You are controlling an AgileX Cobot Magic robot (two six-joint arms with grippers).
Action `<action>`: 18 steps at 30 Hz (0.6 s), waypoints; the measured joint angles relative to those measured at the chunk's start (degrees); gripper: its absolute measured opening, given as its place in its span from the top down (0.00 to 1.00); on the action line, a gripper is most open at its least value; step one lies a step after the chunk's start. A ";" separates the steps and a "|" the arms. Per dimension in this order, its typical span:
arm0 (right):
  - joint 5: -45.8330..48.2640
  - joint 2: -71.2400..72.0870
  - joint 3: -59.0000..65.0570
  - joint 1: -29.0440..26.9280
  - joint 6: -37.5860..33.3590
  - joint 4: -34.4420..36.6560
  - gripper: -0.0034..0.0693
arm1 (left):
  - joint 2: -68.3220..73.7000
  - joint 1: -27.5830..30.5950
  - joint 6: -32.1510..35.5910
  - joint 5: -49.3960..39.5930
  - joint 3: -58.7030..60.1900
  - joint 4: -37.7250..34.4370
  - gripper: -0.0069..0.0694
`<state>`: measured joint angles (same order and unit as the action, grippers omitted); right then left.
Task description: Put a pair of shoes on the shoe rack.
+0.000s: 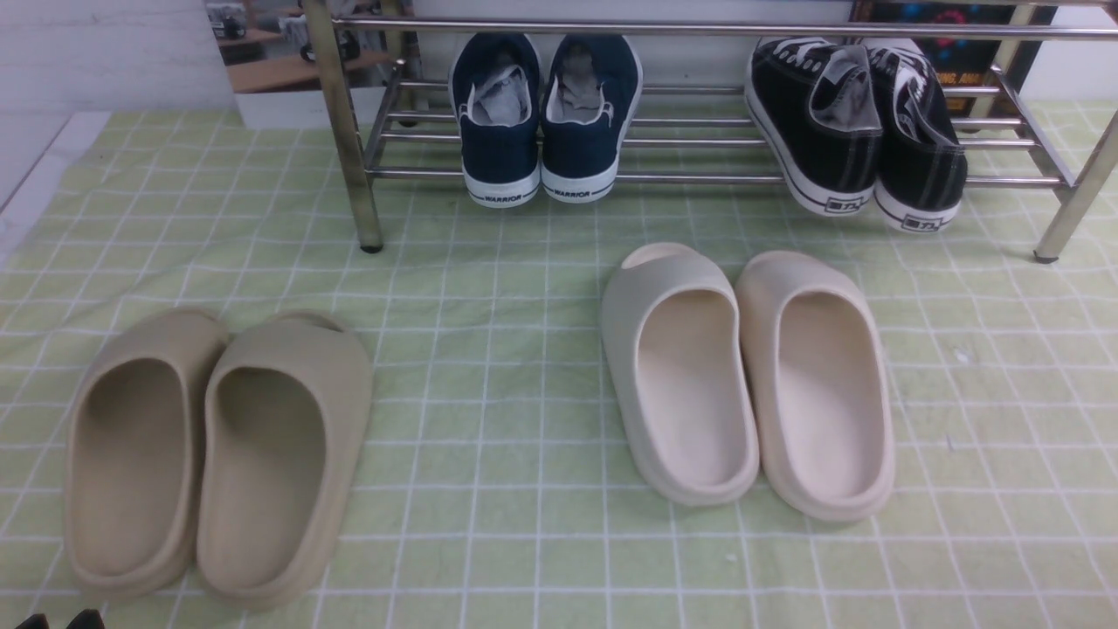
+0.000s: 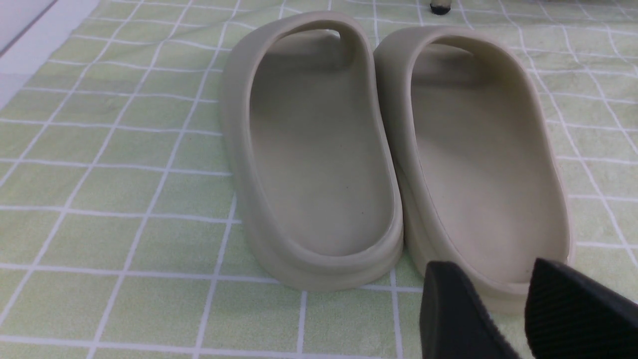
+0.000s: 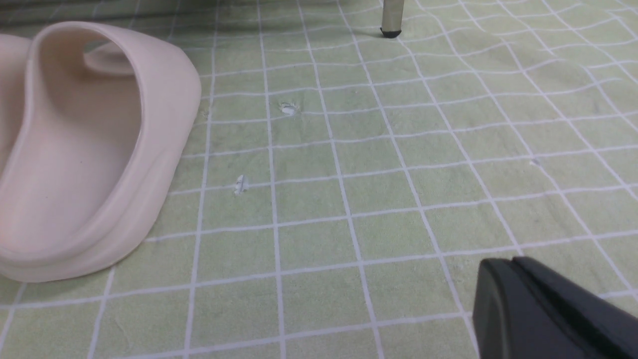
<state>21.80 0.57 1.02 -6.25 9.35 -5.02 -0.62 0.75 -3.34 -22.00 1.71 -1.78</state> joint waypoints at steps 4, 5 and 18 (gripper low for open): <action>0.00 0.00 0.00 0.00 0.00 0.00 0.92 | 0.00 0.00 0.00 0.00 0.00 0.00 0.60; 0.00 0.00 0.00 0.00 0.00 0.00 0.92 | 0.00 0.00 0.00 0.00 0.00 0.00 0.60; 0.00 0.00 -0.01 0.00 0.00 0.00 0.91 | 0.00 0.00 0.00 0.00 0.00 0.00 0.60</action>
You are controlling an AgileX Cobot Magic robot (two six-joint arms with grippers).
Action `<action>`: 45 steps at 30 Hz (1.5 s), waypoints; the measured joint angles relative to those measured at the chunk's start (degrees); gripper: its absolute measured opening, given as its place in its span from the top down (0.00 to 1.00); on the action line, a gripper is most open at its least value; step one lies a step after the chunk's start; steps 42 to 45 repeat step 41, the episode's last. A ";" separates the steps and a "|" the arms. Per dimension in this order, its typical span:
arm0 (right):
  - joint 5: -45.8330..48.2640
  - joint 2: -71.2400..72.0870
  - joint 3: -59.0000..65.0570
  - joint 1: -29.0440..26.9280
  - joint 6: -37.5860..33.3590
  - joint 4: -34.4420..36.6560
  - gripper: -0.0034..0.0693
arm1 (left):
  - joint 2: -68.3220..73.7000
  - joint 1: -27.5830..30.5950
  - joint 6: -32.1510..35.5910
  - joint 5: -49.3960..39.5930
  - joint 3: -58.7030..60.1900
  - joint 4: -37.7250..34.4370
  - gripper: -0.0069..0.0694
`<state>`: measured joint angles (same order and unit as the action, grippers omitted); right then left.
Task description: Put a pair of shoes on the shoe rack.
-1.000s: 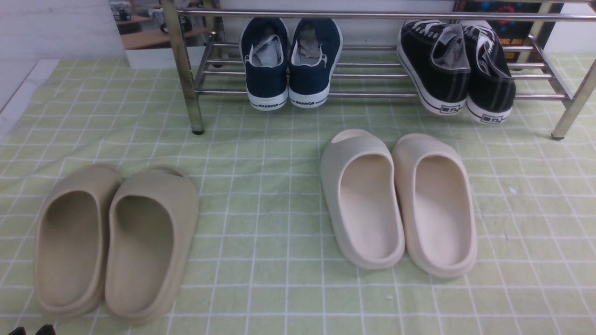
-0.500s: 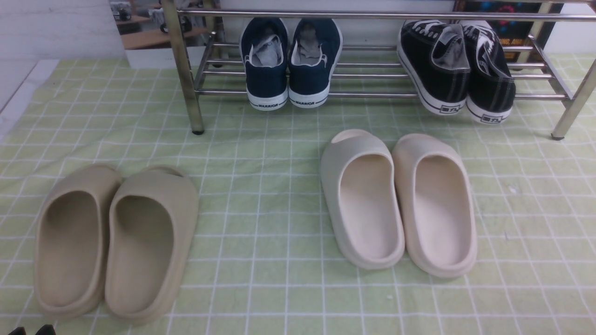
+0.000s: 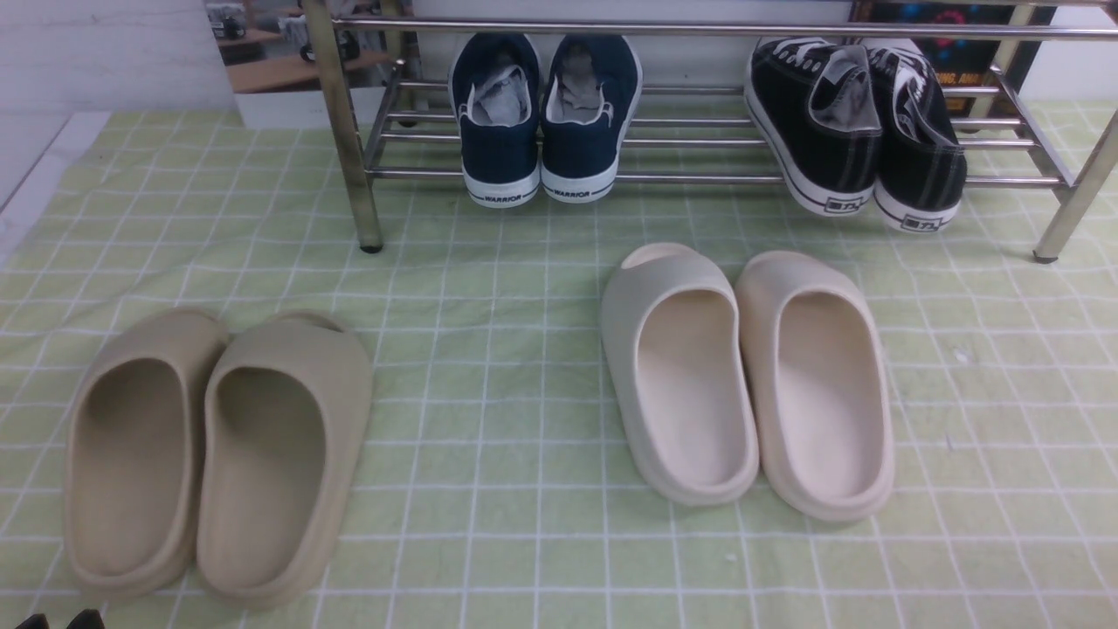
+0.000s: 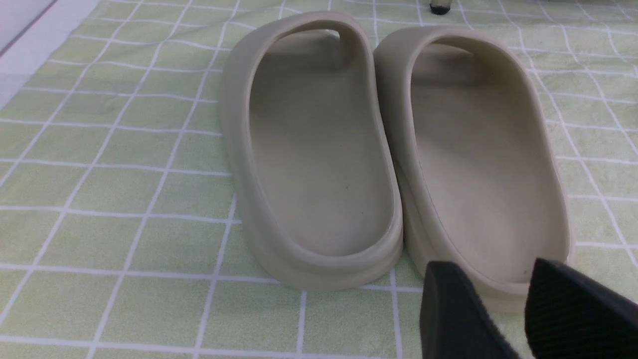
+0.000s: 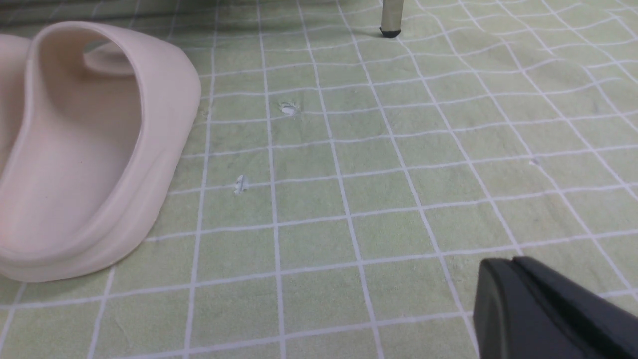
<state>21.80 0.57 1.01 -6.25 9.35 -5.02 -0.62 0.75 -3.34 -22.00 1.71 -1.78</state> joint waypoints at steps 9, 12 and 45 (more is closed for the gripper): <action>0.00 0.00 0.00 0.00 0.00 0.00 0.90 | 0.00 0.00 0.00 0.00 0.00 0.00 0.60; 0.00 0.00 0.00 0.00 0.00 0.00 0.90 | 0.00 0.00 0.00 0.00 0.00 0.00 0.60; 0.00 0.00 0.00 0.00 0.00 0.00 0.84 | 0.00 0.00 0.00 0.00 0.00 0.00 0.60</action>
